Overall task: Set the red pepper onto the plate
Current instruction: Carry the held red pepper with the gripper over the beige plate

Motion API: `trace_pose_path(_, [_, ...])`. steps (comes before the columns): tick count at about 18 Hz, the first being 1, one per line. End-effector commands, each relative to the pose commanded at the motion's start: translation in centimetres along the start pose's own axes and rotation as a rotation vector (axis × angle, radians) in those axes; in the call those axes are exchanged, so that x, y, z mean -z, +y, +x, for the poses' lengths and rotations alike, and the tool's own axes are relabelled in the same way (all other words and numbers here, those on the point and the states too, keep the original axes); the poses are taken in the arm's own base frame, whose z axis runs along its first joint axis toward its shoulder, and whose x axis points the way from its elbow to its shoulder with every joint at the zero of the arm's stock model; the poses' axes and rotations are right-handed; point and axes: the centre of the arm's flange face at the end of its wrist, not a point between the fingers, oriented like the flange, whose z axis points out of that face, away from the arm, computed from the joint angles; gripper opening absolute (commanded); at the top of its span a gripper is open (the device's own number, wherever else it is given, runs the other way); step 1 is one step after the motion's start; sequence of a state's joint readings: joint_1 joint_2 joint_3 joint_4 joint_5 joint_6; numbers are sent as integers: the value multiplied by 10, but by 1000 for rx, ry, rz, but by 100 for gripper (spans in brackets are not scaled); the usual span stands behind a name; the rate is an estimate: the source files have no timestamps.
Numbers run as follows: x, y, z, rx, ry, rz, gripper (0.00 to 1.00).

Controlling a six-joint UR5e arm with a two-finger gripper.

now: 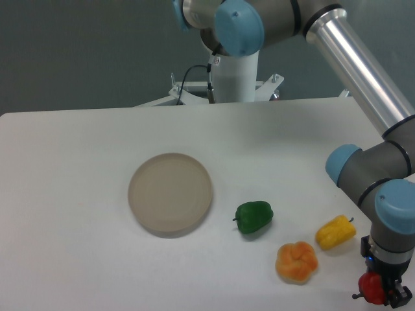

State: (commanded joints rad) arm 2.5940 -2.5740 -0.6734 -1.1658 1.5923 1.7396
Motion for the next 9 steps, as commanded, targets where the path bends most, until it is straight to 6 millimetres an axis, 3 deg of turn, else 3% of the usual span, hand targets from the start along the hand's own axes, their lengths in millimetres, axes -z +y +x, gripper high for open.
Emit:
trace_pose_path(4, [5,-4,0,8,-3,-2,29])
trace_pose_path(7, [22,-28,10,33,14,5,29])
trace_pose_path(9, [48,-66,29,54,35,17,29])
